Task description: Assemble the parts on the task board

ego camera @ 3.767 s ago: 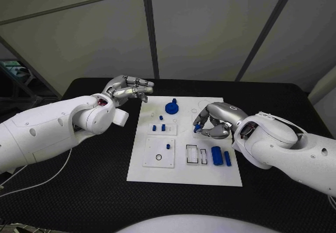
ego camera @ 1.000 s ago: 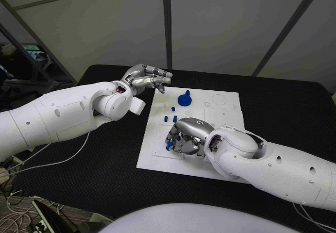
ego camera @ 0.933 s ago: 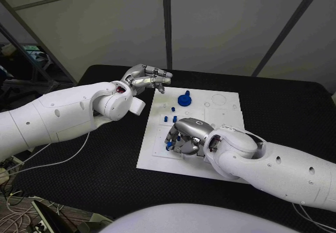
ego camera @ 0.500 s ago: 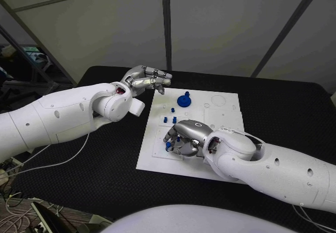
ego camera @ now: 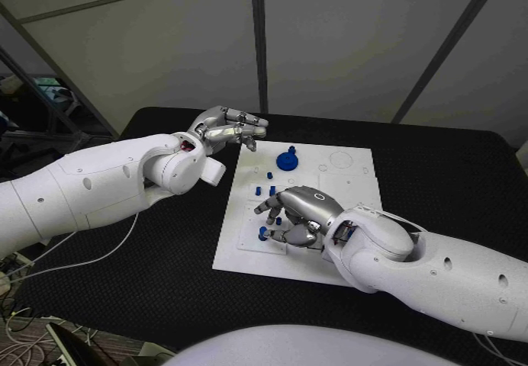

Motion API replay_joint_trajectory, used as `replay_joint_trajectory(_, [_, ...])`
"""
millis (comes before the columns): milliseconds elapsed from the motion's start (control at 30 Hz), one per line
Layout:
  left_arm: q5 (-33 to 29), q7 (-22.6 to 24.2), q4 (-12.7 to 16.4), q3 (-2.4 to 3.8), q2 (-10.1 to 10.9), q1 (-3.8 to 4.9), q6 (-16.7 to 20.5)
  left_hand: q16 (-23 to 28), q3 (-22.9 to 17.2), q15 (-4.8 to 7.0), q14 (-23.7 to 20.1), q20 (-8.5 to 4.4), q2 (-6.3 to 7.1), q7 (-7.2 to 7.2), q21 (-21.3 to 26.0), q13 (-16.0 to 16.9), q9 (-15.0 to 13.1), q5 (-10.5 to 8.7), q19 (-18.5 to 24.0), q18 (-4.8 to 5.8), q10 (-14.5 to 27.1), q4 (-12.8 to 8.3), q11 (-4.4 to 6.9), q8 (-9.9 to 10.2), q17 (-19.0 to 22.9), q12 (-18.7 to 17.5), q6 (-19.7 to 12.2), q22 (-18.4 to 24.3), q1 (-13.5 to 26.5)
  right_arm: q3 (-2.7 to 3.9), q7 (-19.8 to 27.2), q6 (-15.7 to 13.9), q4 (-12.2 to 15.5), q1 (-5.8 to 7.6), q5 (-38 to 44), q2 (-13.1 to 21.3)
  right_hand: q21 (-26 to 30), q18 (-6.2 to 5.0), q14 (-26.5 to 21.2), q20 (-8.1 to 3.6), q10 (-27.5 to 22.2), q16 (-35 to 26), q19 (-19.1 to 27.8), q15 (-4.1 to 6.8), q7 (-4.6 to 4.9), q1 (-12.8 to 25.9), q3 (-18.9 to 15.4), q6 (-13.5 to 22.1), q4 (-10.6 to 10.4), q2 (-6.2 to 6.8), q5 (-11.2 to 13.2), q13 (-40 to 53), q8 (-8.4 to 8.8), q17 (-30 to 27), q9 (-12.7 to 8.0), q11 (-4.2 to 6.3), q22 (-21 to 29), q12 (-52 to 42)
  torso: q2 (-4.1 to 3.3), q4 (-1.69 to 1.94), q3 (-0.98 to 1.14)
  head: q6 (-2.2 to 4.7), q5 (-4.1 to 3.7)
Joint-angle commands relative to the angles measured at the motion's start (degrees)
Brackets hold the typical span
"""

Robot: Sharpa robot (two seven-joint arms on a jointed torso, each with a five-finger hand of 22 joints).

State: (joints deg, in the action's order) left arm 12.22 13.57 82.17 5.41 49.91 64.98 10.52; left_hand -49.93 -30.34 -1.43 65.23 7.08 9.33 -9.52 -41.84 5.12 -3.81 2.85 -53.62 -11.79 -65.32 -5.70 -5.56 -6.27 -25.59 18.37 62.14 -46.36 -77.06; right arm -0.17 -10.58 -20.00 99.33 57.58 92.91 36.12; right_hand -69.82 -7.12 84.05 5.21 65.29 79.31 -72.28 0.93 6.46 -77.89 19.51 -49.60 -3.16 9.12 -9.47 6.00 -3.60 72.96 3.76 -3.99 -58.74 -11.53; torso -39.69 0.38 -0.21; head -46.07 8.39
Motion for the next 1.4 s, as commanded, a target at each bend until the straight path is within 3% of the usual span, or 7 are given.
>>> replay_joint_trajectory(33, [-0.1, 0.0, 0.0, 0.03, 0.0, -0.01, -1.0, 0.1, 0.0, 0.09, -0.4, 0.14, -0.57, -0.28, -0.1, -0.1, 0.0, 0.14, 0.4, 1.51, 0.2, -0.2, 0.05, 0.3, 0.0, -0.3, -0.3, -0.1, 0.1, 0.05, 4.0, -7.6, 1.7, 0.03, -2.2, 1.8, 0.2, 0.52, 2.7, 0.21, 0.2, 0.3, 0.0, -0.17, 0.81, -0.2, -0.8, -1.2, 0.0, 0.34, 0.4, 0.3, -0.74, -0.1, 0.4, 0.31, 0.0, -0.9, 0.02, -0.04, -0.06, 0.18, -0.29])
replay_joint_trajectory(200, [-0.1, 0.0, 0.1, 0.02, 0.3, -0.06, -0.9, 0.1, 0.0, 0.09, -0.4, 0.14, -0.57, -0.28, -0.1, -0.1, 0.0, 0.14, 0.4, 1.51, 0.2, -0.2, 0.05, 0.3, 0.0, -0.3, -0.3, -0.1, 0.1, 0.83, 6.5, -8.6, 4.6, 0.14, -12.1, 6.8, 0.4, 0.51, 2.7, 0.18, 3.4, 0.1, 0.1, -0.25, 1.93, -0.6, -1.1, -7.4, -0.5, -0.51, -0.1, 1.5, -3.29, -0.6, 1.4, 0.15, 0.2, -3.7, 0.07, -0.11, -0.14, 0.49, -1.06])
replay_joint_trajectory(333, [-0.1, 0.1, 0.2, 0.0, 0.5, -0.07, -0.9, 0.1, 0.1, 0.05, -0.4, 0.16, -0.53, -0.3, -0.1, -0.1, 0.0, 0.13, 0.4, 1.52, 0.3, -0.2, 0.02, 0.4, 0.1, -0.3, -0.4, -0.1, 0.2, 2.31, 5.2, -5.8, 6.4, 0.77, -20.6, 12.0, -0.6, 0.68, 3.0, -0.34, 10.5, 0.8, -0.9, 0.77, 0.84, 1.8, -3.4, -11.1, -1.9, -0.03, -1.5, 5.5, -4.97, 0.3, 1.9, 1.74, -1.2, -10.5, 0.07, -0.13, -0.15, 0.86, -2.08])
replay_joint_trajectory(500, [-0.1, 0.2, 0.3, -0.05, 0.8, -0.09, -0.9, 0.1, 0.1, 0.03, -0.4, 0.18, -0.49, -0.3, 0.0, -0.1, 0.0, 0.13, 0.5, 1.53, 0.3, -0.2, 0.01, 0.4, 0.1, -0.3, -0.4, -0.1, 0.3, 2.96, -0.2, -2.3, 10.1, 1.45, -24.4, 19.1, -4.0, 1.89, 4.4, -1.94, 14.8, 5.6, -4.2, 3.29, -0.87, 4.8, -10.1, -12.9, -4.5, -1.6, -6.8, 53.8, -7.76, 7.5, 3.9, 3.46, -5.9, -55.8, 0.19, -0.26, -0.13, 1.16, -3.84])
replay_joint_trajectory(567, [-0.1, 0.2, 0.3, -0.08, 1.0, -0.11, -0.8, 0.1, 0.1, 0.03, -0.4, 0.18, -0.49, -0.3, 0.0, -0.1, 0.0, 0.13, 0.5, 1.53, 0.3, -0.2, 0.01, 0.4, 0.1, -0.3, -0.4, -0.1, 0.3, 3.06, -2.7, -1.0, 11.5, 1.56, -24.1, 21.6, -4.7, 1.9, 4.6, -2.12, 15.3, 6.6, -4.7, 2.24, -1.57, 6.4, -12.7, -12.6, -6.0, -1.53, -8.4, 61.1, -8.83, 9.2, 4.9, 3.1, -7.0, -61.9, 0.32, -0.51, -0.14, 1.29, -4.42])
replay_joint_trajectory(900, [-0.1, 0.2, 0.4, -0.15, 1.0, -0.13, -0.6, 0.1, 0.1, 0.02, -0.5, 0.2, -0.46, -0.29, 0.0, -0.1, 0.0, 0.13, 0.5, 1.53, 0.3, -0.2, 0.0, 0.4, 0.1, -0.3, -0.4, -0.2, 0.3, 3.12, -12.3, -0.2, 14.1, 1.6, -17.7, 28.6, -7.1, 2.64, 5.3, -2.08, 16.7, 9.1, -6.6, 2.24, -1.43, 6.5, -19.9, -11.1, -9.1, -2.31, -10.2, 69.5, -12.35, 13.7, 9.0, 3.36, -10.7, -68.0, 0.73, -1.01, -0.36, 1.56, -6.47])
replay_joint_trajectory(1400, [-0.1, 0.3, 0.8, -0.16, 1.4, -0.14, -0.5, 0.1, 0.1, 0.02, -0.5, 0.2, -0.46, -0.29, 0.0, -0.1, 0.0, 0.13, 0.5, 1.53, 0.3, -0.2, 0.0, 0.4, 0.1, -0.3, -0.4, -0.2, 0.3, 2.83, -19.3, 1.2, 13.9, 0.47, -9.9, 28.2, -8.0, 2.89, 5.5, -1.99, 16.8, 9.6, -7.1, 2.19, -1.48, 6.4, -25.2, -9.6, -12.5, -1.97, -10.8, 70.9, -14.58, 14.8, 11.7, 3.35, -12.1, -68.5, 0.61, -0.88, -0.35, 1.49, -7.35])
